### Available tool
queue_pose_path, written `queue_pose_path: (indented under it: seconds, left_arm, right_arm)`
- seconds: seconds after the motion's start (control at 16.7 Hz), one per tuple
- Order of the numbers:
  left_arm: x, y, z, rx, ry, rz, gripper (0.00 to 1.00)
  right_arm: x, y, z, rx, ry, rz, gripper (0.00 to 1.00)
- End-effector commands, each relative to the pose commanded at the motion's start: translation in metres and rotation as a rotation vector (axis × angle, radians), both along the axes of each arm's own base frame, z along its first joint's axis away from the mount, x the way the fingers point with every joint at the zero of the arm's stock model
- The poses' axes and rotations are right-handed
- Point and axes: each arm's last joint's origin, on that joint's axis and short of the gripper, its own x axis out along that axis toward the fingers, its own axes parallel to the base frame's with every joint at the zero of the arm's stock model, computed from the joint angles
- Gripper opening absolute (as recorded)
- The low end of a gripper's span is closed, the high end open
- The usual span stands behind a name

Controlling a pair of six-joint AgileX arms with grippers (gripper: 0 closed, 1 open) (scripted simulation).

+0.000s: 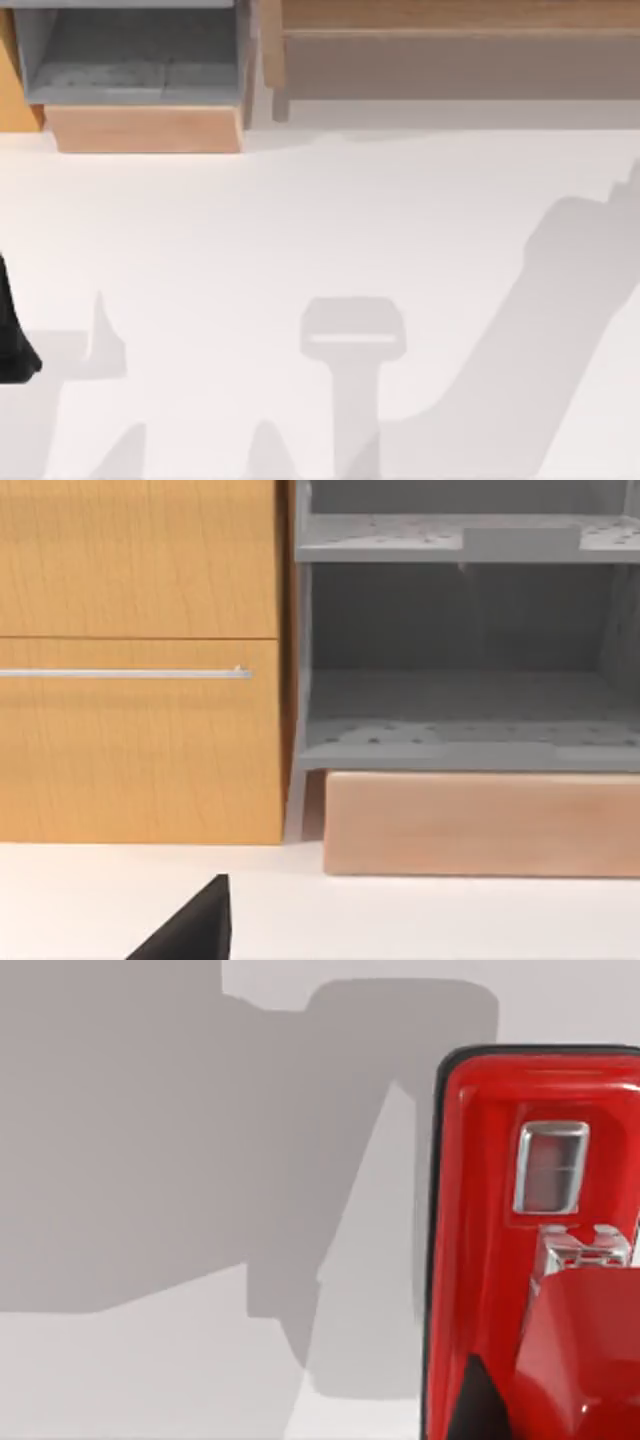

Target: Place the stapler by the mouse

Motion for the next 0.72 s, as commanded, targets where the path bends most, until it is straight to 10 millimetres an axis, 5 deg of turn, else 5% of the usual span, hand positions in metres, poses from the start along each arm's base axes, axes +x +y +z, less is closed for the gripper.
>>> queue_pose_path:
  seconds: [0.66, 0.72]
  left_arm:
    - [0.000, 0.000, 0.000, 0.000, 0.000, 0.000, 1.00]
    - [0.000, 0.000, 0.000, 0.000, 0.000, 0.000, 1.00]
  right_arm:
    - [0.007, -0.011, -0.017, -0.038, -0.064, -0.009, 0.00]
    - [0.007, -0.011, -0.017, -0.038, -0.064, -0.009, 0.08]
